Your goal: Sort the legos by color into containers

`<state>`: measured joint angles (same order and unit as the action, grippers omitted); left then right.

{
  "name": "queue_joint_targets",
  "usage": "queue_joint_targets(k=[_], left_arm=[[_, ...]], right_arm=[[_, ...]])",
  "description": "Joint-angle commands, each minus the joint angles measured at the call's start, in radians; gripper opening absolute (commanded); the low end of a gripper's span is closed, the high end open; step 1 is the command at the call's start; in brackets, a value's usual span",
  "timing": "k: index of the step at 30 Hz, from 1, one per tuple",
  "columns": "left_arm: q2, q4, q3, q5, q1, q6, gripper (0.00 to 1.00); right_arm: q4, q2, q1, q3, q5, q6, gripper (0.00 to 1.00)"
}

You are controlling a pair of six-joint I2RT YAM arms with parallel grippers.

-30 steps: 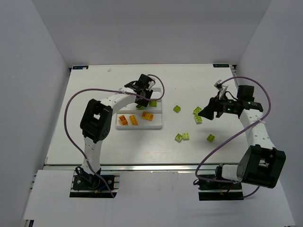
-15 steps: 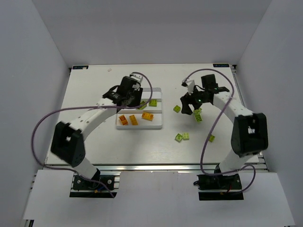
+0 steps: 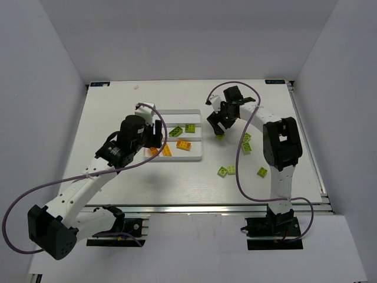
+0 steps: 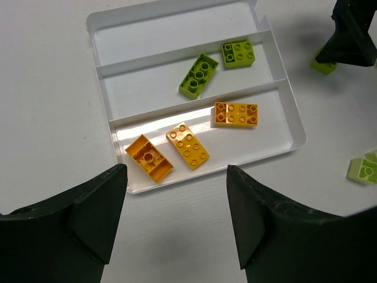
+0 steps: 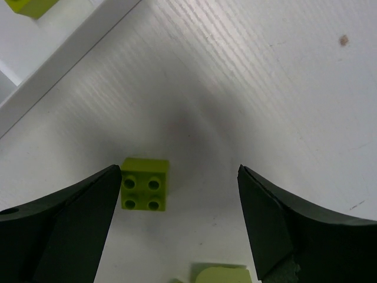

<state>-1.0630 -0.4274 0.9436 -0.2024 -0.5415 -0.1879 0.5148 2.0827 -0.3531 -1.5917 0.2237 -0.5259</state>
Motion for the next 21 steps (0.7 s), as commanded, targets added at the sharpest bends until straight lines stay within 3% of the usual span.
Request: queue_joint_targets(k=[1, 9, 14, 21], left_arm=[[0.008, 0.003, 0.000, -0.022, 0.002, 0.015, 0.78], [0.026, 0.006, -0.008, -0.031, 0.002, 0.018, 0.78], [0.024, 0.006, -0.009, -0.035, 0.002, 0.016, 0.78], [0.028, 0.010, -0.011, -0.034, 0.002, 0.013, 0.78]], right_arm=[[0.047, 0.016, -0.027, -0.034, -0.027, 0.012, 0.84], [0.060, 0.013, -0.040, 0.019, -0.023, 0.012, 0.73], [0.070, 0.022, -0.043, 0.033, -0.033, 0.015, 0.52], [0.079, -0.003, -0.041, 0.045, -0.038, 0.012, 0.42]])
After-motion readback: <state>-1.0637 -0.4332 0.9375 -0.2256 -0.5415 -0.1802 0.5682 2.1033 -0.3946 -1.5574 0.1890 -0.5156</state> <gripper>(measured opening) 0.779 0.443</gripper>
